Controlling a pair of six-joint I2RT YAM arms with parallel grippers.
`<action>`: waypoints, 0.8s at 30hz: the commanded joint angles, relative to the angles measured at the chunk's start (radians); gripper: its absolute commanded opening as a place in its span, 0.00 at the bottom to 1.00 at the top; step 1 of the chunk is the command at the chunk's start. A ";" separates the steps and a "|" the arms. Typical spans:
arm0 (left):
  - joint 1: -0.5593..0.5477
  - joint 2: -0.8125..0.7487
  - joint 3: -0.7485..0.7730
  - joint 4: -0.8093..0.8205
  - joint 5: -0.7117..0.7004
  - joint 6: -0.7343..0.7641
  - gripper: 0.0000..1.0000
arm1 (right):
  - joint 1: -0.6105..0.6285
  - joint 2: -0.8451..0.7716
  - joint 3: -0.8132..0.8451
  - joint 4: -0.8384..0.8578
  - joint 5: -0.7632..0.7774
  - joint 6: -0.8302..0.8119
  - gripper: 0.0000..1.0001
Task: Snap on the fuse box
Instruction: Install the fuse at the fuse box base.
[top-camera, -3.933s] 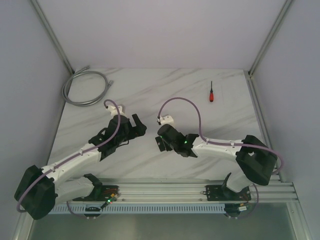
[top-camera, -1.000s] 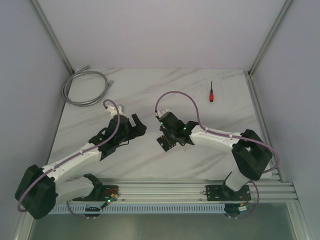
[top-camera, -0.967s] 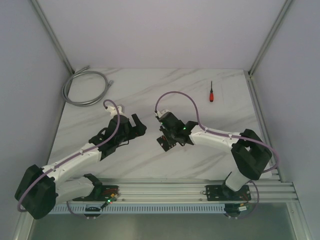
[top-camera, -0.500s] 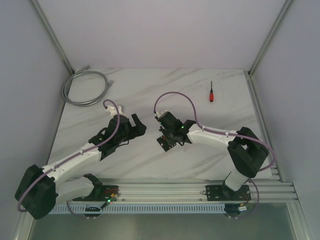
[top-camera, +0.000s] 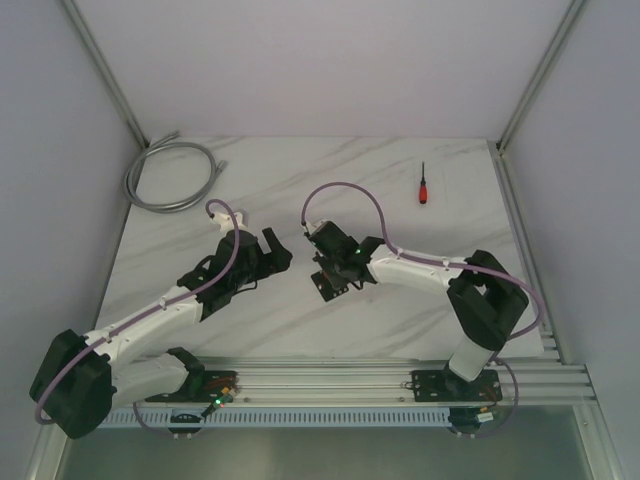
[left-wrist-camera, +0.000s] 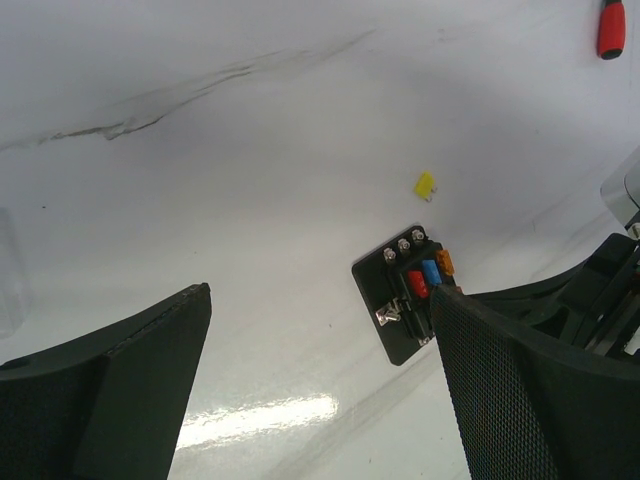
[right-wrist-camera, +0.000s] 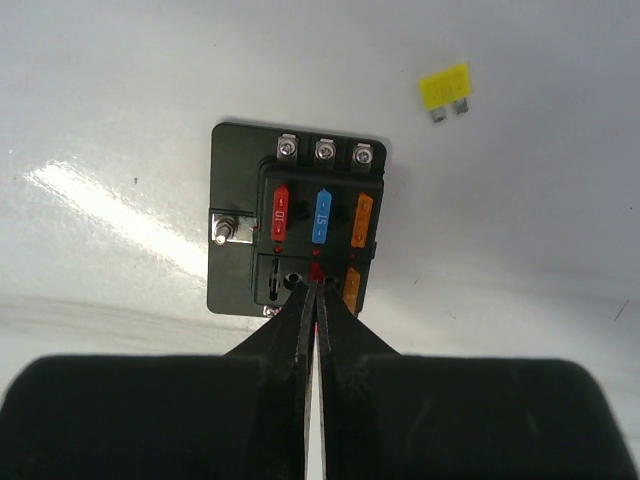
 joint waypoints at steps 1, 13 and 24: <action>0.006 -0.011 -0.012 -0.009 0.003 -0.002 1.00 | 0.014 0.069 0.008 -0.082 0.017 0.004 0.04; 0.011 -0.028 -0.021 -0.012 0.000 -0.006 1.00 | 0.032 0.160 0.003 -0.127 0.007 0.030 0.00; 0.013 -0.047 -0.031 -0.014 -0.005 -0.012 1.00 | 0.035 0.276 -0.005 -0.146 -0.063 0.038 0.00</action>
